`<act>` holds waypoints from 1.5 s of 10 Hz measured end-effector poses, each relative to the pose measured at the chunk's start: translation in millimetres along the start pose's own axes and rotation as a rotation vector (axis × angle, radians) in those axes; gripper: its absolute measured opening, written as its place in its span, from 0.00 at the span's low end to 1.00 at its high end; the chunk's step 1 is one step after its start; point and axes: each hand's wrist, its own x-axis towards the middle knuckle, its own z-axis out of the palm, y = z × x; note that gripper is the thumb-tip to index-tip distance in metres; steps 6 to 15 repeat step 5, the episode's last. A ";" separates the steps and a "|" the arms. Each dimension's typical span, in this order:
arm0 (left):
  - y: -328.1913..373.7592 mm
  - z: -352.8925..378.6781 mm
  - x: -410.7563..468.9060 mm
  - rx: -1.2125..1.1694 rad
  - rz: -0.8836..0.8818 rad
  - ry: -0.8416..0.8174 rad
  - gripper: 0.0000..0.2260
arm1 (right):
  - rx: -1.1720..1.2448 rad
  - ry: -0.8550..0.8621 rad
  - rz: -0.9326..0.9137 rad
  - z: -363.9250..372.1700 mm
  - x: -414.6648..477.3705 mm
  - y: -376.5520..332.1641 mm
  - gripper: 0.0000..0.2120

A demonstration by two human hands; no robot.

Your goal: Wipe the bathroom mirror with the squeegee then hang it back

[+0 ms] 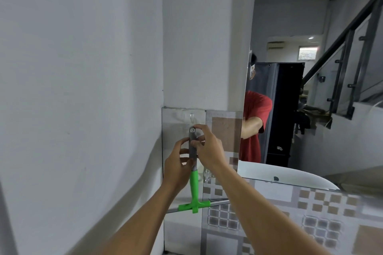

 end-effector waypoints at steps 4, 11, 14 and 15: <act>20.1 -0.9 -43.3 0.142 -0.077 0.126 0.17 | -0.318 -0.152 -0.001 -84.0 -68.2 -29.5 0.18; 39.2 5.1 -97.1 0.152 -0.056 0.108 0.11 | -0.160 -0.208 -0.048 -144.0 -109.5 -55.6 0.12; 39.2 5.1 -97.1 0.152 -0.056 0.108 0.11 | -0.160 -0.208 -0.048 -144.0 -109.5 -55.6 0.12; 39.2 5.1 -97.1 0.152 -0.056 0.108 0.11 | -0.160 -0.208 -0.048 -144.0 -109.5 -55.6 0.12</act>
